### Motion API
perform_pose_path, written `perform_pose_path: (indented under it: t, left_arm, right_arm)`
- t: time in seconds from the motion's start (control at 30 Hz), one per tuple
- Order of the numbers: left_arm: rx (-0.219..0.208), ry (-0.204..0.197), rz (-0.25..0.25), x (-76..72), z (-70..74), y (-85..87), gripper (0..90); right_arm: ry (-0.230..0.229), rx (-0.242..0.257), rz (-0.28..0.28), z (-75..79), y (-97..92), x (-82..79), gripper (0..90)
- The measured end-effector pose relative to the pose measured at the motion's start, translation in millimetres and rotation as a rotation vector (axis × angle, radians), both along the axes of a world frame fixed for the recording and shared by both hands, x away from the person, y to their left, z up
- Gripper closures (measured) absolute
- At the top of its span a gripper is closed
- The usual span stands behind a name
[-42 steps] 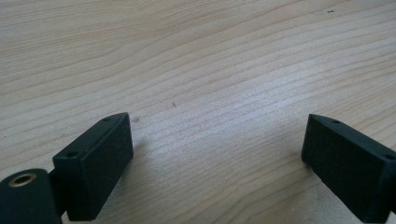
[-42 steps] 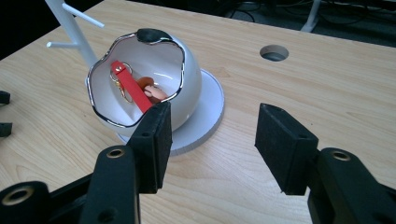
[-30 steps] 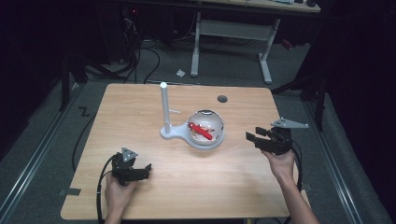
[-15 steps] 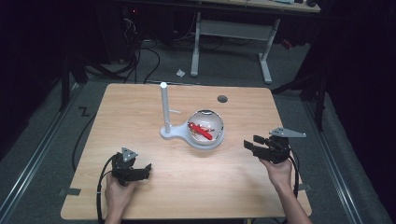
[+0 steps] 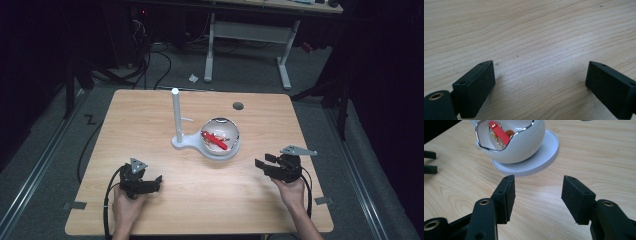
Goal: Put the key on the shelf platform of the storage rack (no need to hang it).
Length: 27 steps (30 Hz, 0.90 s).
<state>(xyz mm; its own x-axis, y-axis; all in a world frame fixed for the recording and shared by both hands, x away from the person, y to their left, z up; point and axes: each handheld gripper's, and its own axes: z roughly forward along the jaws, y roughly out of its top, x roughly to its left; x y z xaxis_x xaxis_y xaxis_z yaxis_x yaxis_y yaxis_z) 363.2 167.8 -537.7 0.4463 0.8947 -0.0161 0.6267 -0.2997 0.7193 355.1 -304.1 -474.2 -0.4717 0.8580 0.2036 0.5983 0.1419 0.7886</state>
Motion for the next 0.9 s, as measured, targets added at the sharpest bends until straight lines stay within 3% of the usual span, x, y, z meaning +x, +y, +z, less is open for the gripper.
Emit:
perform_pose_path:
  t: [0.37, 0.9]
  left_arm:
    - [0.001, 0.0, -0.001, 0.0, 0.0, 0.1, 9.1]
    - [0.0, 0.0, 0.0, 0.0, 0.0, 0.0, 9.1]
  right_arm:
    - [0.03, -0.02, 0.005, -19.0, 10.6, -1.4, 44.1]
    - [0.022, -0.102, -0.018, -38.4, 16.3, -2.8, 41.8]
